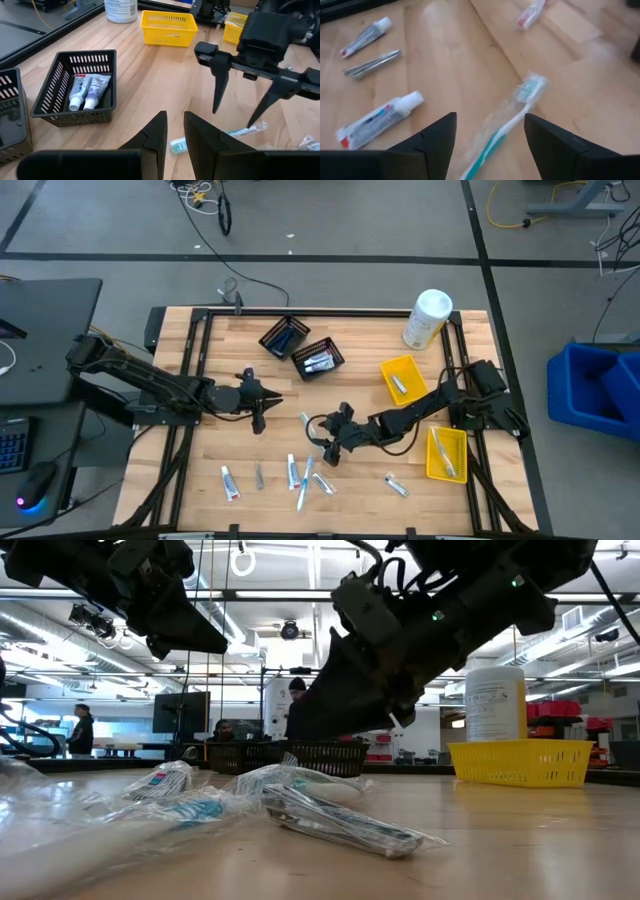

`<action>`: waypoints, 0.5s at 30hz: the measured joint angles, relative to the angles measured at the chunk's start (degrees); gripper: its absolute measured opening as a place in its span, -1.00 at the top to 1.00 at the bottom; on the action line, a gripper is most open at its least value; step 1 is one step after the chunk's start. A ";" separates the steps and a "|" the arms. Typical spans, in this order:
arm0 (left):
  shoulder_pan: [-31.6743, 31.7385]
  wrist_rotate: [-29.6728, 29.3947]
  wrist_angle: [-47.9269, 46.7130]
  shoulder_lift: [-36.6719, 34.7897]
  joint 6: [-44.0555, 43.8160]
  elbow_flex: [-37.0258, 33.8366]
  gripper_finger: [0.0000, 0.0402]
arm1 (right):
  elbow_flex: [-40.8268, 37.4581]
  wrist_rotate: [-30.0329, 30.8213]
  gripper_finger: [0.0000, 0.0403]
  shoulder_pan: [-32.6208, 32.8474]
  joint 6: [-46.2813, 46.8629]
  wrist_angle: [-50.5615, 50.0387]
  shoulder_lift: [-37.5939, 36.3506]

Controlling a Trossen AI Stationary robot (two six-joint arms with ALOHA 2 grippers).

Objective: Pick & Place Travel size toiletries
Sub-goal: Put the nail cutter into the top yellow bin

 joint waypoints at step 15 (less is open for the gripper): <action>-0.02 3.85 -0.07 0.00 6.81 0.00 0.65 | 0.01 0.26 -0.21 -1.77 -2.64 0.30 0.14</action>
